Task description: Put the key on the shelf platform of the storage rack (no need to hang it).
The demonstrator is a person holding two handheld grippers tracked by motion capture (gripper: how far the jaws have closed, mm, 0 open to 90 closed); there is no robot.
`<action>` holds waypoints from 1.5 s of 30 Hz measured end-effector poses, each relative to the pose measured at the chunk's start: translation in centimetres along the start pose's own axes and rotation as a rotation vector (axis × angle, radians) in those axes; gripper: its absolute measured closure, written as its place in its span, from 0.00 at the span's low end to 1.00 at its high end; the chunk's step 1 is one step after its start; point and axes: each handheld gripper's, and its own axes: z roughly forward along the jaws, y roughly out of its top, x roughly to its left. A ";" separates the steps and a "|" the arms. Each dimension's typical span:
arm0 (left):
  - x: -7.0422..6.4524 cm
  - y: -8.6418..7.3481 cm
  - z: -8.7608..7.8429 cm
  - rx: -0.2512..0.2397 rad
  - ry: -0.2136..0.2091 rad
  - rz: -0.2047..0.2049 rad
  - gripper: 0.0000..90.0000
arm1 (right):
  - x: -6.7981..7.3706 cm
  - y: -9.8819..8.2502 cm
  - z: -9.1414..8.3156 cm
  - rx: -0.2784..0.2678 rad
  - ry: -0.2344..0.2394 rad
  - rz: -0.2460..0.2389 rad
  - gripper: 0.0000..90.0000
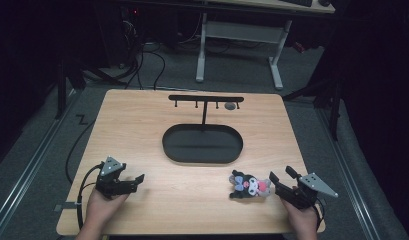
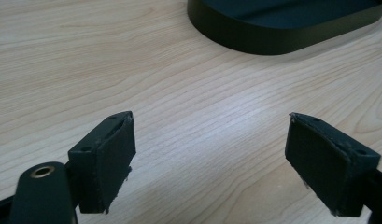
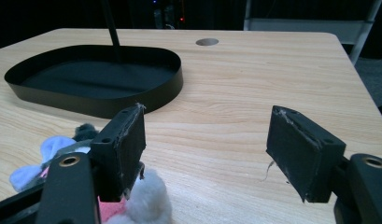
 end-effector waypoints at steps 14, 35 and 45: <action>-0.5 0.1 -0.2 -0.022 0.008 0.009 0.18 | -0.4 0.1 -0.4 -0.012 -0.001 0.001 0.32; -0.5 0.0 -0.5 0.011 -0.056 0.048 0.17 | -0.2 1.0 0.8 0.055 -0.025 0.019 0.32; -0.3 0.0 -1.4 -0.011 -0.063 0.062 0.18 | 2.3 2.4 0.8 0.220 0.025 -0.105 0.30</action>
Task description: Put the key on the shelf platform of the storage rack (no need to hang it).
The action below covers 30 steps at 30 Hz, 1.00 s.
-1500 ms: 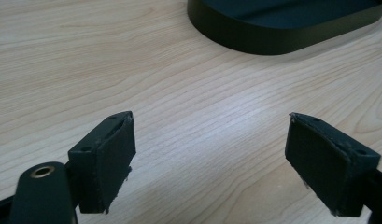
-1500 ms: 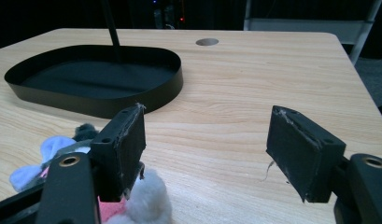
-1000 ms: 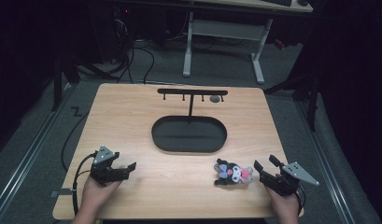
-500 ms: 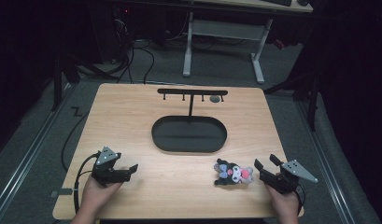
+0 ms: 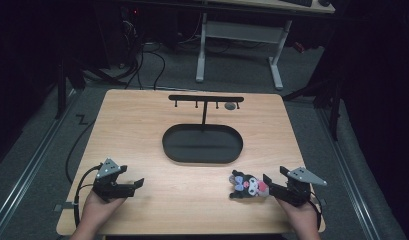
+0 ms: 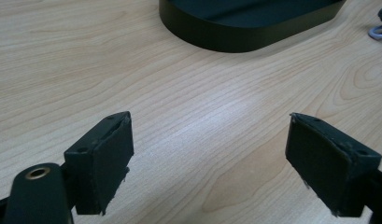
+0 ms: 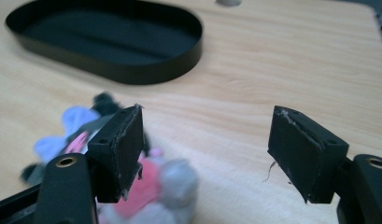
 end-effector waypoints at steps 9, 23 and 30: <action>-0.3 0.0 -0.1 0.004 0.002 0.022 0.18 | 1.1 1.2 -0.5 0.112 0.050 -0.069 0.30; 0.3 -1.0 -1.1 0.017 0.036 -0.002 0.18 | -0.1 2.5 -1.2 0.342 0.099 -0.166 0.26; 0.7 -1.8 -1.6 0.033 0.053 -0.025 0.19 | -0.1 3.1 -0.7 0.414 0.131 -0.210 0.19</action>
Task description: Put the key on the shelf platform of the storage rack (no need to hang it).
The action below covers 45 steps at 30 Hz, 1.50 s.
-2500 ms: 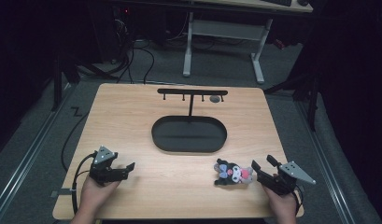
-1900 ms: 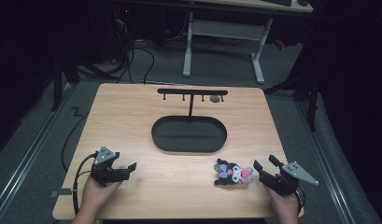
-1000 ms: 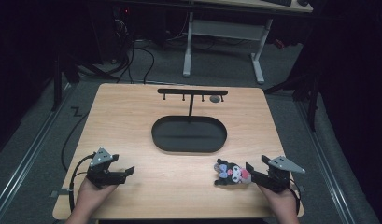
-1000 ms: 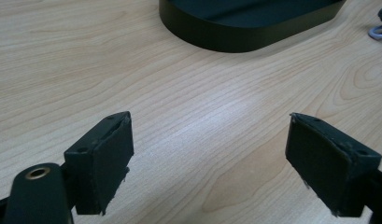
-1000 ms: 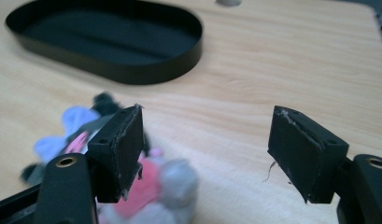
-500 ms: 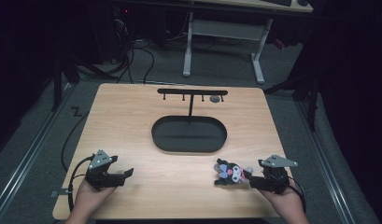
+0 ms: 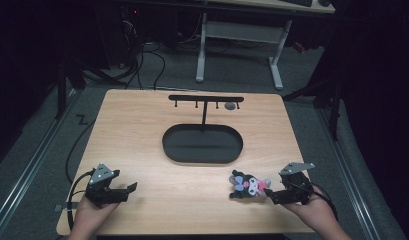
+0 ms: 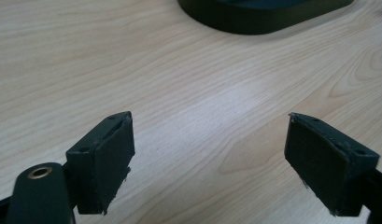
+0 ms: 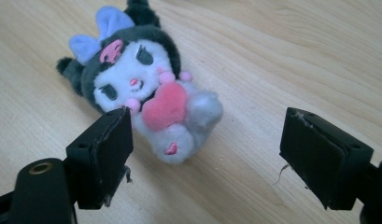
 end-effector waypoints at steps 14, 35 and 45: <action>-0.9 0.9 0.7 -0.007 -0.040 0.031 0.19 | 1.3 1.6 2.1 0.202 0.032 -0.202 0.21; -1.8 2.1 2.1 -0.015 -0.083 0.072 0.20 | 1.9 2.6 5.0 0.307 0.046 -0.235 0.32; -2.0 2.6 2.7 -0.016 -0.092 0.078 0.20 | 1.6 2.6 5.0 0.309 0.027 -0.117 0.37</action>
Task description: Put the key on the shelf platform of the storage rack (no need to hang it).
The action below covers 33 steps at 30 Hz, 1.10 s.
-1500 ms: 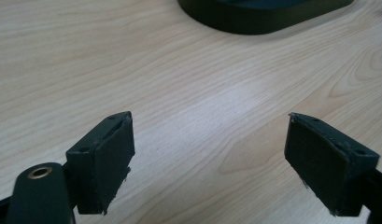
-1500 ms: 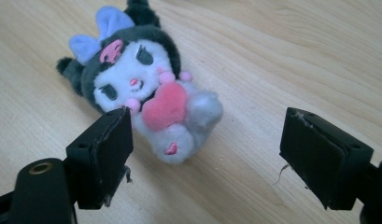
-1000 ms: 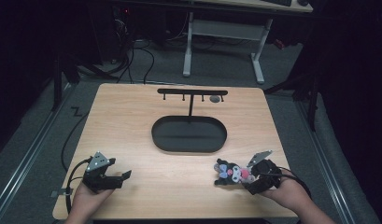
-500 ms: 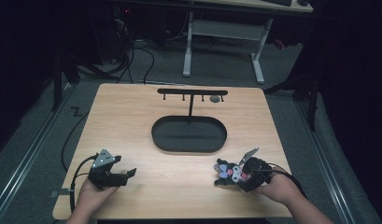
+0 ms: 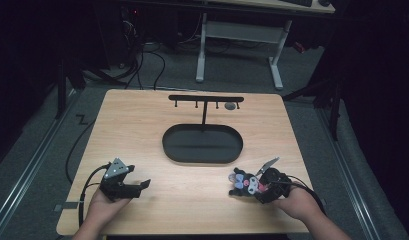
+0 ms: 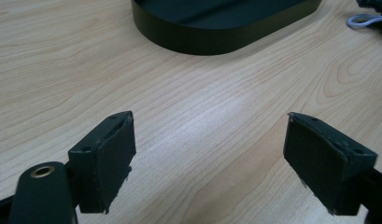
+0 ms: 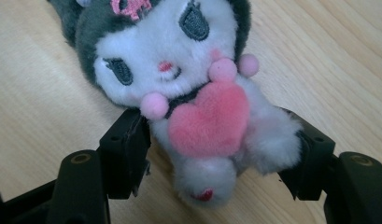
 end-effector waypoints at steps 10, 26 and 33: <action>0.0 0.2 0.5 0.008 -0.006 0.013 0.20 | 0.1 0.1 -0.3 -0.013 0.013 0.074 0.29; 0.1 0.0 0.3 0.011 0.002 0.012 0.20 | 0.0 1.1 -0.1 0.010 0.005 0.011 0.35; 0.1 0.0 0.3 0.017 -0.002 0.017 0.20 | 0.8 0.5 -1.1 -0.010 0.035 0.095 0.35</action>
